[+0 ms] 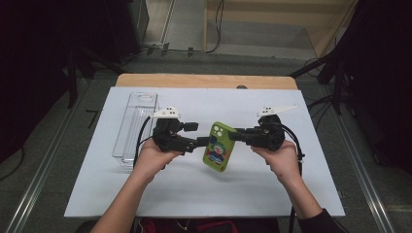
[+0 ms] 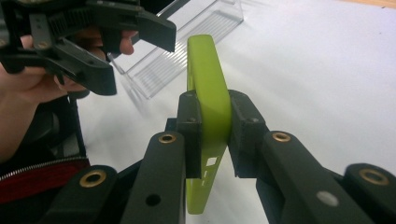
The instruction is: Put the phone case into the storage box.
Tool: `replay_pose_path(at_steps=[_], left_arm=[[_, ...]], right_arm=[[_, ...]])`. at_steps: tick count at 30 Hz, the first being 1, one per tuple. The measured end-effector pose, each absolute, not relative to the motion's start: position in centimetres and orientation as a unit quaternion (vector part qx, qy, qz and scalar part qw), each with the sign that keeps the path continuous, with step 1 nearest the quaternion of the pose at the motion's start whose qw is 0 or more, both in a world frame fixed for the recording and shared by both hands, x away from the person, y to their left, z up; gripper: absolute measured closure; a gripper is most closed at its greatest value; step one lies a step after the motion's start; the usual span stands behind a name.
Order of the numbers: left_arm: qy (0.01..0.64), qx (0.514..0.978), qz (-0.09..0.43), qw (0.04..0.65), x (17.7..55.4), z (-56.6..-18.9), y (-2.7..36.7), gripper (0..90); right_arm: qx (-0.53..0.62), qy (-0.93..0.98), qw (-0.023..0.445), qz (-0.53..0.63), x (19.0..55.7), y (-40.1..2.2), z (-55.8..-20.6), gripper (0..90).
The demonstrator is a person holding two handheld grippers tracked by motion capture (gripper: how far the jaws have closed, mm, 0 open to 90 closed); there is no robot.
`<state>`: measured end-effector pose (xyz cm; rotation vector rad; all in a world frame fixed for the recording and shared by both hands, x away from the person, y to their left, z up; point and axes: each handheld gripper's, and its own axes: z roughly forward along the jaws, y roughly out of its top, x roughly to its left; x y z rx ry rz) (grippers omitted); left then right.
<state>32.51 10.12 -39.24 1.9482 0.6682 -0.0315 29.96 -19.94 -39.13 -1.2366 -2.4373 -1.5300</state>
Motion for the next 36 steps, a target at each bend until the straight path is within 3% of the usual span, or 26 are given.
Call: replay_pose_path(at_steps=[14, 23, 36], left_arm=[[0.291, 0.826, 0.004, 0.482, 32.6, -39.9, 10.0, 23.4], [0.295, 0.832, 0.022, 0.469, 32.5, -40.1, 9.8, 23.3], [0.295, 0.836, 0.034, 0.462, 32.3, -40.2, 9.4, 23.3]], right_arm=[[-0.424, -0.771, -0.007, -0.476, 29.9, -19.2, -39.6, 74.9], [-0.432, -0.773, -0.042, -0.462, 29.9, -18.2, -39.1, 74.9], [-0.451, -0.766, -0.043, -0.455, 31.0, -17.3, -38.8, 74.9]])
